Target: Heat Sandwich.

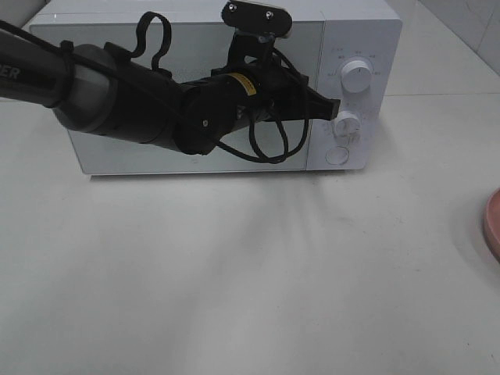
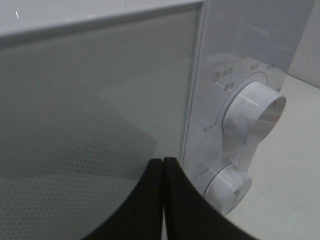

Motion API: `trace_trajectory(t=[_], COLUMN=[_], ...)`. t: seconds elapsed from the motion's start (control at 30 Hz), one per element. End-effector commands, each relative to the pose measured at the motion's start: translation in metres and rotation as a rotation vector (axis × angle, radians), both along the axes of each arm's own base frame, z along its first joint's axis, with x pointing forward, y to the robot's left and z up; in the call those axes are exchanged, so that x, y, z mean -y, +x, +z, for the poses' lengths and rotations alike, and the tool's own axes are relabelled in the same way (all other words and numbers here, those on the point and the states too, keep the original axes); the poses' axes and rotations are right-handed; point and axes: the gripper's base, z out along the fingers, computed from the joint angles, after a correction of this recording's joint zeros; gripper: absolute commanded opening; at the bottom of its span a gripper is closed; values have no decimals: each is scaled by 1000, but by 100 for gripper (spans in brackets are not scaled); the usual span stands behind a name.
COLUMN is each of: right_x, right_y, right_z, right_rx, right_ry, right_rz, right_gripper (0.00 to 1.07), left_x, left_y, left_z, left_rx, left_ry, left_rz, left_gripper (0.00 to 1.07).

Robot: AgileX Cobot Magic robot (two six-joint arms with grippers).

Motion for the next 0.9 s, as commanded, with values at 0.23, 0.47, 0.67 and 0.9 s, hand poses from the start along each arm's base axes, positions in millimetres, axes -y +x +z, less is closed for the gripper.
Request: trace_trajectory(t=[0.23,0.47,0.67,0.9], right_x=[1,1,1,1], right_y=[-4,-4,-4,-4], right_z=[-1,-1,-1,-1], right_rx=[26,26,26,26], right_ry=[-5,-5,-5,-5], right_rz=[-10,-10,-10,-10], right_gripper=[76,76,76,76], left_x=[-9,-1,3,4], left_y=[10,-4,-16,-28], left_z=[22,28,36,44], left_rx=[15,-36,-100,-173], left_ry=[-84,-27,17,65], left_rz=[65,2,-44,-86], left_gripper=[0,0,0,0])
